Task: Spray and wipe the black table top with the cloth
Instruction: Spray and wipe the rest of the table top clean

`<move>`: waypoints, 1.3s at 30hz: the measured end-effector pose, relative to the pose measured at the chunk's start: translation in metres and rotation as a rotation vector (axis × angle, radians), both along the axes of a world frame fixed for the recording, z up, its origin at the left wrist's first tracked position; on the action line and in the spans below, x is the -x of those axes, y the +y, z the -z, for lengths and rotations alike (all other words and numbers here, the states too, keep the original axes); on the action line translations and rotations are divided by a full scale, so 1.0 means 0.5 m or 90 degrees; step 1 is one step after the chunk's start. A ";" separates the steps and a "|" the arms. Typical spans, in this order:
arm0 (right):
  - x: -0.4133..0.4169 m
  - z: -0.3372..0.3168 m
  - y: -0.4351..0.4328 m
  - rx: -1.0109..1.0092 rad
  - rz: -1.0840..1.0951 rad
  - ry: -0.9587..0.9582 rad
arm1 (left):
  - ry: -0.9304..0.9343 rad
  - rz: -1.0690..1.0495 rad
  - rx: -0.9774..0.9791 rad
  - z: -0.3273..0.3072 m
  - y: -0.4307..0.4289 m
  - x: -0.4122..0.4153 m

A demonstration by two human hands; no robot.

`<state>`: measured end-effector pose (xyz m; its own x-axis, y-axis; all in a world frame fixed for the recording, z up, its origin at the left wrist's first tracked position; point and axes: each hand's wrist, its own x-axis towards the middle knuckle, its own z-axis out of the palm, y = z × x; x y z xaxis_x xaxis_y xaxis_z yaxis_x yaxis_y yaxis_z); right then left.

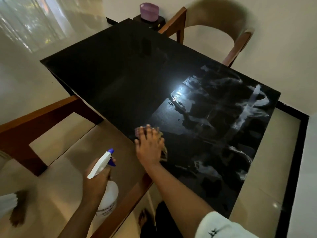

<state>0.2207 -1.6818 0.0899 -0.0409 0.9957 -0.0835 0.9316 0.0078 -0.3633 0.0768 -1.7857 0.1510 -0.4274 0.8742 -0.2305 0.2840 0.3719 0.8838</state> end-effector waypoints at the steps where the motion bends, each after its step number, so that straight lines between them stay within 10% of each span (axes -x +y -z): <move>1: 0.022 -0.003 0.003 0.012 -0.072 -0.007 | -0.001 0.000 -0.002 -0.004 0.004 -0.002; 6: -0.011 -0.001 0.024 0.011 -0.211 -0.045 | 0.013 -0.009 0.006 -0.001 0.036 0.003; 16: -0.276 0.006 0.084 0.026 0.126 -0.115 | -0.038 -0.029 -0.021 -0.019 0.066 -0.012; 27: -0.026 0.005 0.055 0.003 -0.291 -0.064 | -0.029 -0.046 -0.002 -0.041 0.087 -0.027; 39: -0.318 0.007 0.146 0.018 0.172 -0.108 | -0.074 -0.126 0.008 -0.049 0.129 -0.040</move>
<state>0.3797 -1.6089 0.0865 0.2420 0.9656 -0.0949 0.9457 -0.2566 -0.1993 0.0970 -1.7214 0.1756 -0.5604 0.7726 -0.2985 0.1011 0.4215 0.9012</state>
